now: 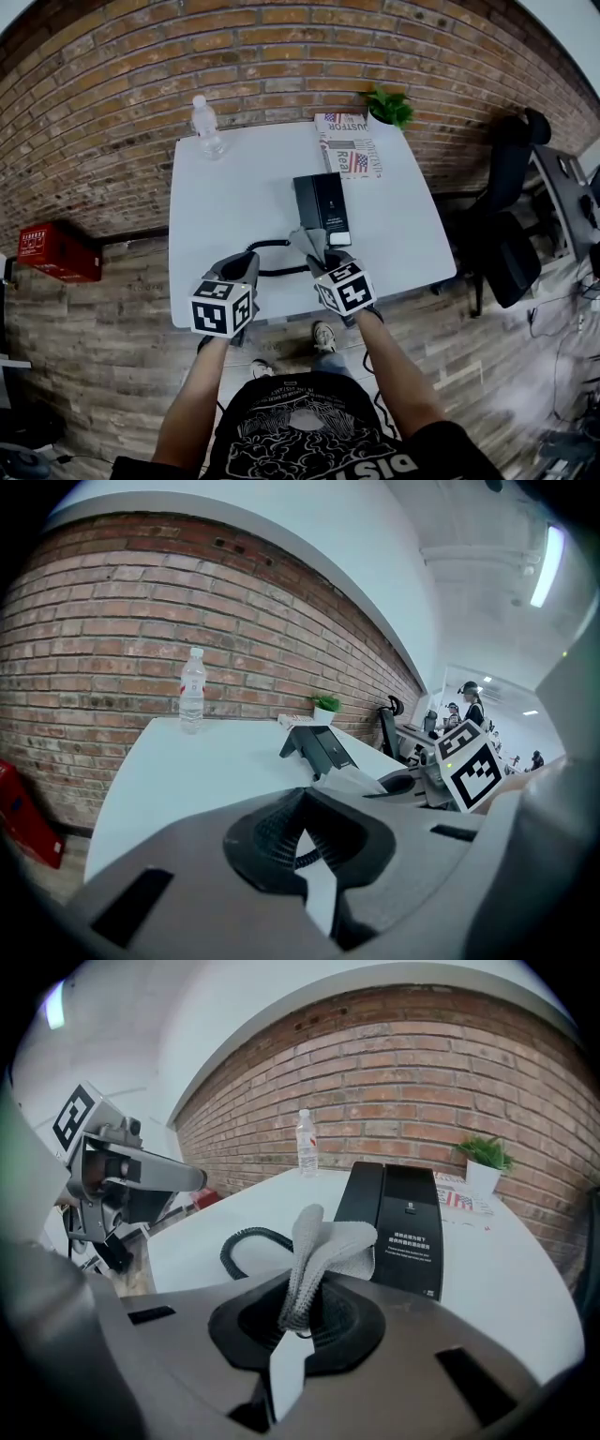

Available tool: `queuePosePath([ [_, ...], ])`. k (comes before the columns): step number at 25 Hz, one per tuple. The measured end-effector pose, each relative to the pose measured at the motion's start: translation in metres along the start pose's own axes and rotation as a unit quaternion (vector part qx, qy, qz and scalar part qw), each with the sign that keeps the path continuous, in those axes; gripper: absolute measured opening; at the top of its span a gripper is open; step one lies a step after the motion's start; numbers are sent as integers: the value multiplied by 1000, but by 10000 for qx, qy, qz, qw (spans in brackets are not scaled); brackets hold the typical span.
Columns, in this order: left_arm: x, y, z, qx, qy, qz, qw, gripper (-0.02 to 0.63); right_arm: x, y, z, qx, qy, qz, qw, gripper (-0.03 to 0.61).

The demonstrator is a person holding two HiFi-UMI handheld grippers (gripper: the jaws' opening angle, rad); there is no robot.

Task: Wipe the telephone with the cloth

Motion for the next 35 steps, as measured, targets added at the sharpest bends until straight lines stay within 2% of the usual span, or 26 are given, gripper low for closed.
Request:
queuePosePath([
  [7, -8, 0, 4, -32, 33, -69, 10000, 6, 5, 5, 1, -1, -39, -9, 10000, 12],
  [16, -22, -7, 6, 33, -67, 0, 10000, 6, 27, -17, 24, 91, -77, 392, 9992, 12],
  [23, -30, -13, 8, 89, -253, 74, 9996, 6, 31, -56, 51, 284, -114, 797, 9964, 12],
  [35, -20, -24, -4, 195, -809, 314, 9960, 6, -6, -152, 63, 1121, -312, 1378, 9836, 12],
])
Point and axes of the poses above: the fingertips, and each gripper's own axes: x backward along the fingers, z to its right, y out of its underside, the point moved 7 cm from there along x, backward along the fingers, and after that the axes turned 13 degrees about y, right-handed, at the moved point
